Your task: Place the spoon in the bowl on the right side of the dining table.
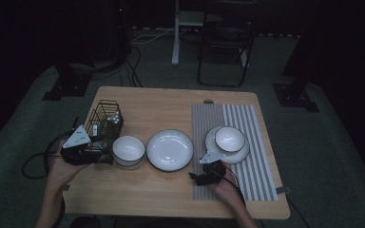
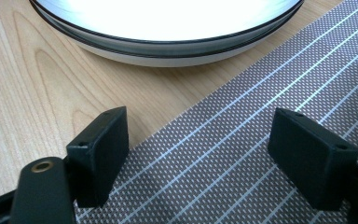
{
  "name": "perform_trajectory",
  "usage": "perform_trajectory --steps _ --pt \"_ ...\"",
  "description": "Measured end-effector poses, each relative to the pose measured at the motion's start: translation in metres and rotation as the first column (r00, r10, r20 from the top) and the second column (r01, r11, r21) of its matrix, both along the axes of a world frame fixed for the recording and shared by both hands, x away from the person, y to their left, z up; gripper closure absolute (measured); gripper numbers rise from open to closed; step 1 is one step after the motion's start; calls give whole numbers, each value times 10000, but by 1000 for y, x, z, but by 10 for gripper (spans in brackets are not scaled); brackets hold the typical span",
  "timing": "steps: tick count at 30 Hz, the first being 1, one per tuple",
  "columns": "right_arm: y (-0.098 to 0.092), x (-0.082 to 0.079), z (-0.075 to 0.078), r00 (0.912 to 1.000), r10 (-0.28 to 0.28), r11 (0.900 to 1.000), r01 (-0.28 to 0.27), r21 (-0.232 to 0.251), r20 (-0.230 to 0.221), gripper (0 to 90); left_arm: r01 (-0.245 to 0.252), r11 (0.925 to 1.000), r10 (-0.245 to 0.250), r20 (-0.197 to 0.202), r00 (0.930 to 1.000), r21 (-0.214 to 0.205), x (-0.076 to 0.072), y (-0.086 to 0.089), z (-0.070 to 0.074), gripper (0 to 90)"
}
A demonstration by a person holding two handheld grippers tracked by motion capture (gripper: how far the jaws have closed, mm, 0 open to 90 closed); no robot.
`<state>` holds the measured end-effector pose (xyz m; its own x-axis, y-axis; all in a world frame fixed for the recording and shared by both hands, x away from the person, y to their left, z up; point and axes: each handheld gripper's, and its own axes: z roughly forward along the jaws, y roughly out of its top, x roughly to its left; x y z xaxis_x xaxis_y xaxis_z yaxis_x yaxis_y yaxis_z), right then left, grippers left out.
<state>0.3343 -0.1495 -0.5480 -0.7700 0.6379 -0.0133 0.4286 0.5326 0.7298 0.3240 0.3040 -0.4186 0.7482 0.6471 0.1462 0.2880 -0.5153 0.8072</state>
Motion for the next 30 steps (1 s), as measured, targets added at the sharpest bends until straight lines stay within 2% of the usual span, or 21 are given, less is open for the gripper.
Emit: perform_trajectory --steps 9,16,30 --pt "0 0 0 10000 1 10000 -1 0 -1 204 -83 9999 83 -35 10000 -74 -1 1 -5 445" --pt "0 0 0 10000 -1 10000 1 -1 -1 204 -194 9998 195 -56 9998 34 1 1 -9 445" --pt "0 0 0 10000 1 10000 -1 -2 1 204 -386 9991 387 48 9992 -165 9 -3 -7 454"
